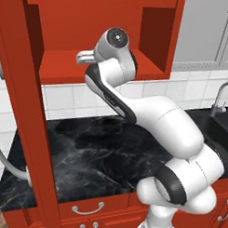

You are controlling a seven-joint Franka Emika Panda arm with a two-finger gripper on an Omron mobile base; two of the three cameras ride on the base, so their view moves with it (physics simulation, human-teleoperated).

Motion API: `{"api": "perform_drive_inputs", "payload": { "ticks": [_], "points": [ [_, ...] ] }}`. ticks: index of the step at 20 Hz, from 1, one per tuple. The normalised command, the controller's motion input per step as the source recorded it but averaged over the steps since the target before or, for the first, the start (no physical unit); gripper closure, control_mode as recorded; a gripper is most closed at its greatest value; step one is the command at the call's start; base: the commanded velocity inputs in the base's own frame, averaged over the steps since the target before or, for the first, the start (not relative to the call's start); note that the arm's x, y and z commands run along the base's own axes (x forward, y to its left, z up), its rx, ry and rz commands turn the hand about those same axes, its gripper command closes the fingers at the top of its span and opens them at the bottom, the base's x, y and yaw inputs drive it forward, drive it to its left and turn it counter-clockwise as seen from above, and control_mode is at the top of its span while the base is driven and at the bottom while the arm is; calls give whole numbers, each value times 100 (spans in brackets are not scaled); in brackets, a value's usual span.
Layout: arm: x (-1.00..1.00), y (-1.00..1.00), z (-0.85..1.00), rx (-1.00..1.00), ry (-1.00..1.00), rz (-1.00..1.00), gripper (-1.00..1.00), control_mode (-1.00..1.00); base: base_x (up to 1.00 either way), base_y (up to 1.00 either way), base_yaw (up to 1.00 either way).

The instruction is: Pick up the bar soap and bar soap from the sink, and place them back in the cabinet, and close the cabinet door.

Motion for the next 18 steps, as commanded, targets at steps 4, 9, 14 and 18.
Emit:
{"api": "perform_drive_inputs", "payload": {
  "ticks": [4, 9, 14, 18],
  "points": [
    [30, 19, -16, 0, 0, 0, 100, -100, 0, 0, 0],
    [34, 17, -8, 0, 0, 0, 100, -100, 0, 0, 0],
    [30, 14, -5, 0, 1, 0, 100, -100, 0, 0, 0],
    [13, 16, -1, 0, 9, 1, 100, -100, 0, 0, 0]
  ]
}}
